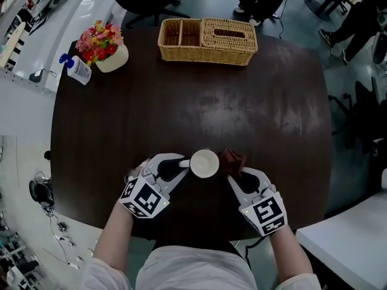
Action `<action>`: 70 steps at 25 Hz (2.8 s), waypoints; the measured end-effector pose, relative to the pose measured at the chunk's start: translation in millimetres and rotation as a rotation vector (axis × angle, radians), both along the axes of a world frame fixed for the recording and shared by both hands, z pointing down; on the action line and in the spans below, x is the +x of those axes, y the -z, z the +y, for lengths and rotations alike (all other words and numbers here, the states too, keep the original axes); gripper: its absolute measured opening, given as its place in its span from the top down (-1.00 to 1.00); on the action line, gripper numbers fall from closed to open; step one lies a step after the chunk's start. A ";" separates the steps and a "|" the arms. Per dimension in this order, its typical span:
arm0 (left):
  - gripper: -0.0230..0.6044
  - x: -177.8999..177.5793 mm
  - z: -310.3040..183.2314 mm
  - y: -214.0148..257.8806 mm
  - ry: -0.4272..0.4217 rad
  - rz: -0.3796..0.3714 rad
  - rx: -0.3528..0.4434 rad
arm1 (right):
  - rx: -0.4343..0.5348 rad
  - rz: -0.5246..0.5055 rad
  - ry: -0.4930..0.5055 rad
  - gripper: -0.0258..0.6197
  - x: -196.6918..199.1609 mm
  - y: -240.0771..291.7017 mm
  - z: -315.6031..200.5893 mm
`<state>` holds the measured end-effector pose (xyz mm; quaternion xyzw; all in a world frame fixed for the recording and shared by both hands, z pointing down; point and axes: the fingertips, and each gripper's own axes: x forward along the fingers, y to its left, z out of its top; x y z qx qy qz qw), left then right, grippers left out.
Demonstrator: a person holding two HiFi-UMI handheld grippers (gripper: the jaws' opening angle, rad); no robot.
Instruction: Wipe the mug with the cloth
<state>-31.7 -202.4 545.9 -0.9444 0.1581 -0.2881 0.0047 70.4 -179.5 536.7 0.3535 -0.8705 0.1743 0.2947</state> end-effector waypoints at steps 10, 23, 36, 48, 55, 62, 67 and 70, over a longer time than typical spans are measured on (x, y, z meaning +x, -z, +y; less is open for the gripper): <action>0.68 5.0 -7.8 3.3 -0.100 -0.001 0.011 | 0.100 -0.021 0.525 0.66 -40.8 6.7 -80.9; 0.68 2.9 -14.3 1.0 -0.076 0.004 -0.025 | 0.009 0.146 1.175 0.67 -83.0 -15.4 -73.0; 0.68 -2.3 -12.1 -1.7 -0.013 -0.036 -0.052 | 0.008 0.201 1.045 0.67 -37.7 -20.6 -50.0; 0.68 -2.6 -2.3 0.8 0.092 0.022 -0.063 | 0.002 0.061 0.544 0.67 -14.4 -13.2 -23.9; 0.68 -1.5 7.7 3.2 0.134 0.105 -0.046 | 0.000 0.012 0.207 0.67 0.2 -1.0 -21.0; 0.68 -0.5 5.5 1.4 0.021 0.129 0.007 | -0.054 -0.027 0.066 0.67 6.3 -7.3 -13.6; 0.70 2.3 7.1 4.8 -0.037 0.149 -0.005 | -0.051 -0.056 0.019 0.67 5.0 1.9 -9.8; 0.71 4.2 7.4 11.9 -0.007 0.193 -0.018 | -0.051 -0.053 0.004 0.67 6.1 3.7 -9.3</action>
